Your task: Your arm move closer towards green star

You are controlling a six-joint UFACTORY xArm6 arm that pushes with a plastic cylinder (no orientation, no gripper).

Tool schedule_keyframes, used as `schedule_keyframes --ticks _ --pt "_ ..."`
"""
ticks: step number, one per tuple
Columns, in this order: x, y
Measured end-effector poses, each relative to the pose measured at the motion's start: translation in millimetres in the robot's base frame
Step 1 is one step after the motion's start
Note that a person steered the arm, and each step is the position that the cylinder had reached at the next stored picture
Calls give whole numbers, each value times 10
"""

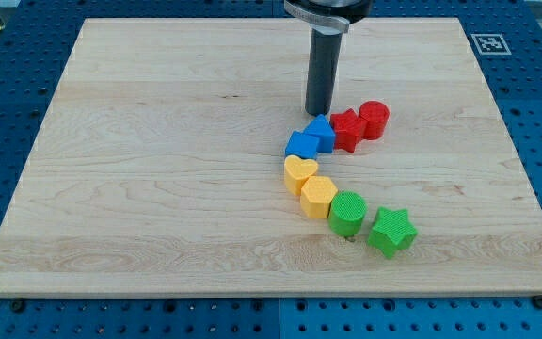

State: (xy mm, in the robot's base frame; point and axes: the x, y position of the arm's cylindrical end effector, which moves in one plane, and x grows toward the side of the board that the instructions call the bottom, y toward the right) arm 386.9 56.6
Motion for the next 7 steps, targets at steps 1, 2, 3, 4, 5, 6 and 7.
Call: schedule_keyframes --ticks 1,2,3,4,5,6,7 --pt "-2 1" --pt "-2 1" --pt "-23 -22" --pt "-92 -74" --pt "-124 -74" --pt "-124 47" --pt "-123 276"
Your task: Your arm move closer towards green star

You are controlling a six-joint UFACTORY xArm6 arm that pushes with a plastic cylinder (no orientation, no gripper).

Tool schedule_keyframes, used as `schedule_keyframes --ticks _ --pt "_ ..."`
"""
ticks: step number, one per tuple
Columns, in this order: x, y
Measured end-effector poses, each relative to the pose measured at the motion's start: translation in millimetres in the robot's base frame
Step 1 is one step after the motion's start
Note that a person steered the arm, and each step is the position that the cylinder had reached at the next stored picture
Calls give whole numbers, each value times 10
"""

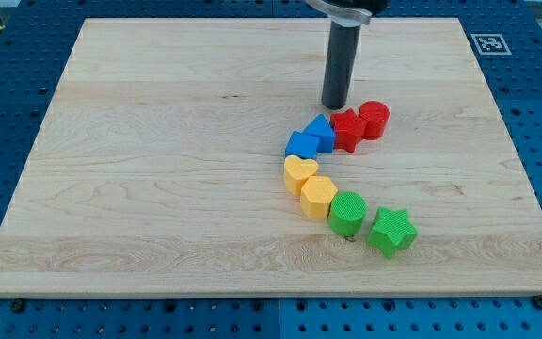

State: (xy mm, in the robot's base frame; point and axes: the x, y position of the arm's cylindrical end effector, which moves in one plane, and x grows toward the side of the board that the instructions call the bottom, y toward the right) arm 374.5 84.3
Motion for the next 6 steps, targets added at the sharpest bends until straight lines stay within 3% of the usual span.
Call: schedule_keyframes --ticks 3,6 --pt "60 805" --pt "267 1128"
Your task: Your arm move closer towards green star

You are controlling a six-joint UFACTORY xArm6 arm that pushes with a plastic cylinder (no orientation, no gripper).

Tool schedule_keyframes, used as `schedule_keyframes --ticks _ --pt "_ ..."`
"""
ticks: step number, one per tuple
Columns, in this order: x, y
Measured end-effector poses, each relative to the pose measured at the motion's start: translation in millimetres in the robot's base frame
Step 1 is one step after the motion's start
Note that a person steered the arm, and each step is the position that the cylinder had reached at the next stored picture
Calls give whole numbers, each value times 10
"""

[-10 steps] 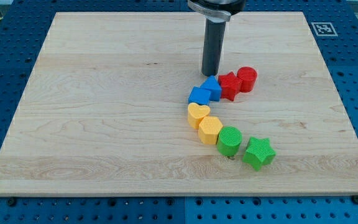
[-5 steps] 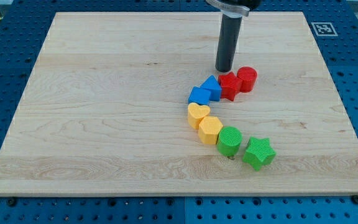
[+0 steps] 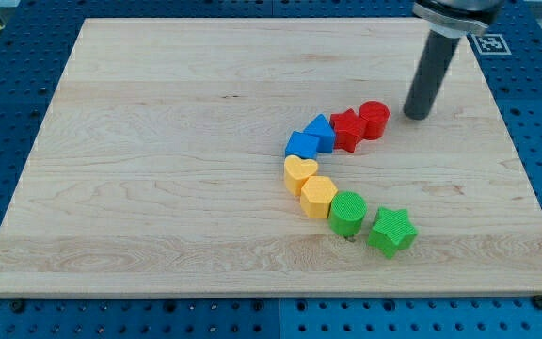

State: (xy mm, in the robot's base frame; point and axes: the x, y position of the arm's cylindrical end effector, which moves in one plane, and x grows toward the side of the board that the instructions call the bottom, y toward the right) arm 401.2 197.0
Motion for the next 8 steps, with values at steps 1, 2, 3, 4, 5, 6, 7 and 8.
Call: schedule_keyframes --ticks 1,2,3,4,5,6,7,8 --pt "357 249" --pt "923 339" --pt "1529 339" --pt "1872 350" --pt "1874 350" --pt "1893 340" --pt "1919 312" --pt "1988 138"
